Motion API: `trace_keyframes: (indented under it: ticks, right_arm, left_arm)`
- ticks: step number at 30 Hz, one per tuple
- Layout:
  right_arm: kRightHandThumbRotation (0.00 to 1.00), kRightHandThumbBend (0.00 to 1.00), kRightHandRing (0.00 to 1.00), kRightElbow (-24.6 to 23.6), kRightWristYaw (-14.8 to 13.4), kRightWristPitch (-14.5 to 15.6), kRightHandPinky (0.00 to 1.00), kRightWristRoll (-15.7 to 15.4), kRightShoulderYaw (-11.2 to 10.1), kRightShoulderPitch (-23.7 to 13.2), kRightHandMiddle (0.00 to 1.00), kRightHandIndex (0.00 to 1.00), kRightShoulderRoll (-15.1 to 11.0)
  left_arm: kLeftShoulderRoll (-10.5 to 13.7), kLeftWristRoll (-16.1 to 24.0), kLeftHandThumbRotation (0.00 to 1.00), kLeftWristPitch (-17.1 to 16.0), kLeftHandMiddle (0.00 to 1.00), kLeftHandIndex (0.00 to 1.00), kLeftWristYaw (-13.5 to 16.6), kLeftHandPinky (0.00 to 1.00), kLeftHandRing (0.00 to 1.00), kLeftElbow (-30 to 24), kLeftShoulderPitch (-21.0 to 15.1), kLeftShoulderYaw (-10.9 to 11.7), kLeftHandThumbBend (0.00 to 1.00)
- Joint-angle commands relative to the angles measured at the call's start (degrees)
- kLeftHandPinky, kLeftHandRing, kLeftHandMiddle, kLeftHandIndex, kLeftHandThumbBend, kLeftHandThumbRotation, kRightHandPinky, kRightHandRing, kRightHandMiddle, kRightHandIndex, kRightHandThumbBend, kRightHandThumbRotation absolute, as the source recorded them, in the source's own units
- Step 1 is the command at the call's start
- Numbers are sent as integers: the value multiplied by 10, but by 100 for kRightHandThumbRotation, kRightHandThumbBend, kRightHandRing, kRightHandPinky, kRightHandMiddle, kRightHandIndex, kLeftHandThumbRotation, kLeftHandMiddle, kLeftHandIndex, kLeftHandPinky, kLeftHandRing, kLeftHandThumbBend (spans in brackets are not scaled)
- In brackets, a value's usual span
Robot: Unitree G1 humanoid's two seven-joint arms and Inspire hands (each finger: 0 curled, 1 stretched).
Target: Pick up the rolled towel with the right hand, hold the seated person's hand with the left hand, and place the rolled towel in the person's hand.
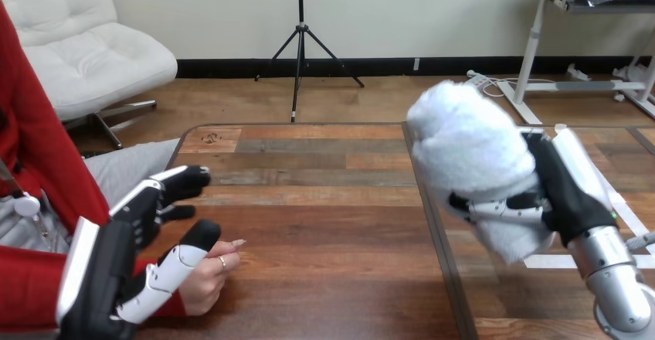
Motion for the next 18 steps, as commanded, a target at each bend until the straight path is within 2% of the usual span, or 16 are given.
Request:
trace_keyframes:
  ticks: [1,10,18]
  right_arm:
    - [0,68,35,-43,7,-5,30,20,-26,-7,41,46,-3]
    - [0,68,34,-54,17,-13,29,25,-35,0,40,45,-2]
    - [0,68,34,-58,22,-13,29,25,-40,2,40,45,-2]
  left_arm:
    - [16,5,71,6,77,73,2,72,79,-45,-49,13,97]
    - [38,12,71,12,80,75,-8,70,81,-47,-71,30,99]
    - [58,25,67,7,82,77,-14,75,85,-39,-93,43,100]
